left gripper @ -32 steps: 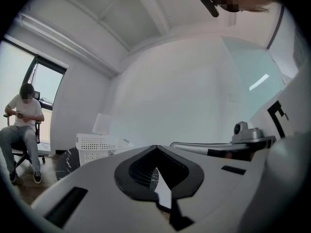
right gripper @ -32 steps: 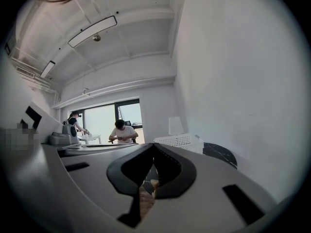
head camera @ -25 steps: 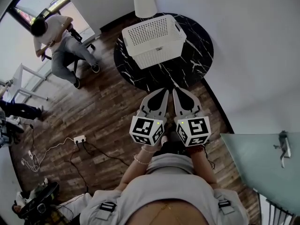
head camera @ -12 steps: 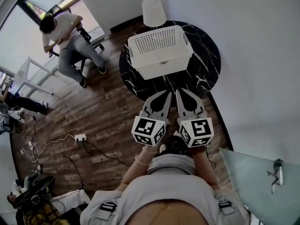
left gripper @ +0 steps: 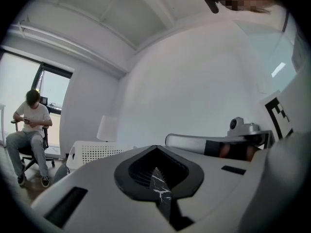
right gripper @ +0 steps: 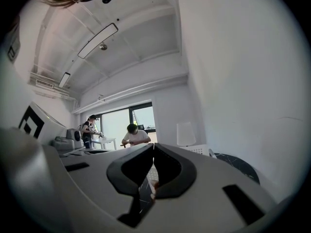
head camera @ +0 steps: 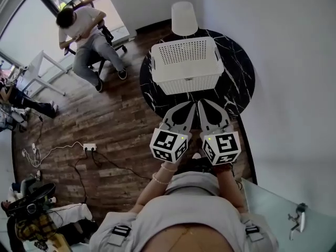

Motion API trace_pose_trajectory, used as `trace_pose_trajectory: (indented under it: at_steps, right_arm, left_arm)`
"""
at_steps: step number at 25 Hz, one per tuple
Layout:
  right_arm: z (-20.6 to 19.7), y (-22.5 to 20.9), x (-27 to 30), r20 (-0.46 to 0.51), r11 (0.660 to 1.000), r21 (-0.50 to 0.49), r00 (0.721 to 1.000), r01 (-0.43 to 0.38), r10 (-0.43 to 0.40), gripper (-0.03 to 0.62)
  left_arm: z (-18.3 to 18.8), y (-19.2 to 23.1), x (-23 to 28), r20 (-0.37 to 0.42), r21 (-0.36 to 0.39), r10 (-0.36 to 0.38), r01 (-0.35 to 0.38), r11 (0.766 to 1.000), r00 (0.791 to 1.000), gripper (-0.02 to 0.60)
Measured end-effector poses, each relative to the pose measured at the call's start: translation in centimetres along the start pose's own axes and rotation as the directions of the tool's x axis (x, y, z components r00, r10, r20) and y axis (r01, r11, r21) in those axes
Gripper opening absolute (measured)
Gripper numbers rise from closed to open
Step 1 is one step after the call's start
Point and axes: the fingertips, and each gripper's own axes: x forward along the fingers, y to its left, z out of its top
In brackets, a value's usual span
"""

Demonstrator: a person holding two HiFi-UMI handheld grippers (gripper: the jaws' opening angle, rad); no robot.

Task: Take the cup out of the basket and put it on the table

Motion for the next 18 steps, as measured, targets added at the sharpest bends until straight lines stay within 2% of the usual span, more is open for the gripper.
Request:
trace_pose_trajectory:
  at_steps: [11, 18]
  right_arm:
    - [-0.2, -1.8, 0.2, -0.016, 1.000, -0.002, 1.000, -0.001, 0.001, 0.012]
    - [-0.4, -3.0, 1.3, -0.024, 1.000, -0.001, 1.000, 0.020, -0.020, 0.012]
  left_arm:
    - [0.1, -0.1, 1.8, 0.001, 0.007, 0.019, -0.019, 1.000, 1.000, 0.006]
    - [0.4, 0.6, 3.6, 0.007, 0.006, -0.002, 0.002, 1.000, 1.000, 0.006]
